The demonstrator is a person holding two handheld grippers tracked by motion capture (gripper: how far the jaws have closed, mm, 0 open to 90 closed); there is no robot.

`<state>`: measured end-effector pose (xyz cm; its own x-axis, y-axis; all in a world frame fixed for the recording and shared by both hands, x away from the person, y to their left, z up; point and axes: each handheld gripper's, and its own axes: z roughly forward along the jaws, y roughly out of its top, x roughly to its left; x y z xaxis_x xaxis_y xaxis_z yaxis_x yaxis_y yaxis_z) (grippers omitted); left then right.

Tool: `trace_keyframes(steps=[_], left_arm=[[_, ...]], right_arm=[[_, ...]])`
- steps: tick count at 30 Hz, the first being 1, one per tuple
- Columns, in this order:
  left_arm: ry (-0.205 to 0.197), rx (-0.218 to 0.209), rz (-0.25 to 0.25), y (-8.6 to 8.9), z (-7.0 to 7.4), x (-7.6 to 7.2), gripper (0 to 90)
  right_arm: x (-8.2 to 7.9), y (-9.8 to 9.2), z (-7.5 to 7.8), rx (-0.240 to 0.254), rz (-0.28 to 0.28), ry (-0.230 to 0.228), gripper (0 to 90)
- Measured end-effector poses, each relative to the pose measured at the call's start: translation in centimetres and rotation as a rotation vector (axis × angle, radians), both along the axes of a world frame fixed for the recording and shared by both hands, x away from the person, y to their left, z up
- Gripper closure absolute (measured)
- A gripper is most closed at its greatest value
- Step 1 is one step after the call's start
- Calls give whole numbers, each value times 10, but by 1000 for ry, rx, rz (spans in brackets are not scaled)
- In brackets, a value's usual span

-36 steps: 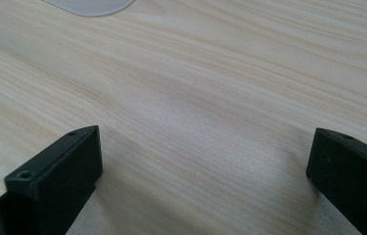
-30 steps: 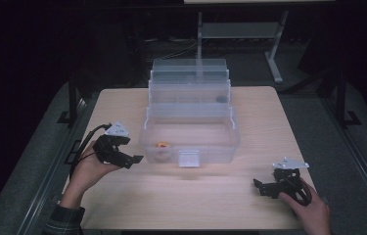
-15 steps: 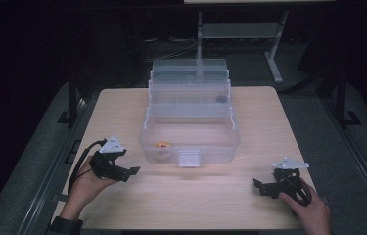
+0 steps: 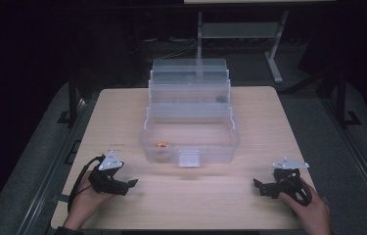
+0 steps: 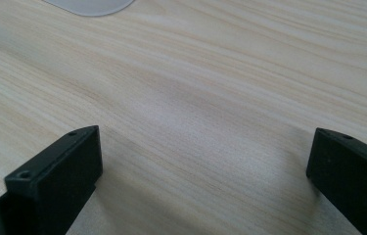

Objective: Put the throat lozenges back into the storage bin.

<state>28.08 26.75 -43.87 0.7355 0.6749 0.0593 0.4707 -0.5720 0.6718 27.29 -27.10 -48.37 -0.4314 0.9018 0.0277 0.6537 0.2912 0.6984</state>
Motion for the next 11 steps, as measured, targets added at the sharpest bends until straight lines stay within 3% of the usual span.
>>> trace_keyframes(steps=[11], left_arm=[[22,20,15,8,-21,-5,139]], right_arm=[[0,0,0,0,-1,0,0]])
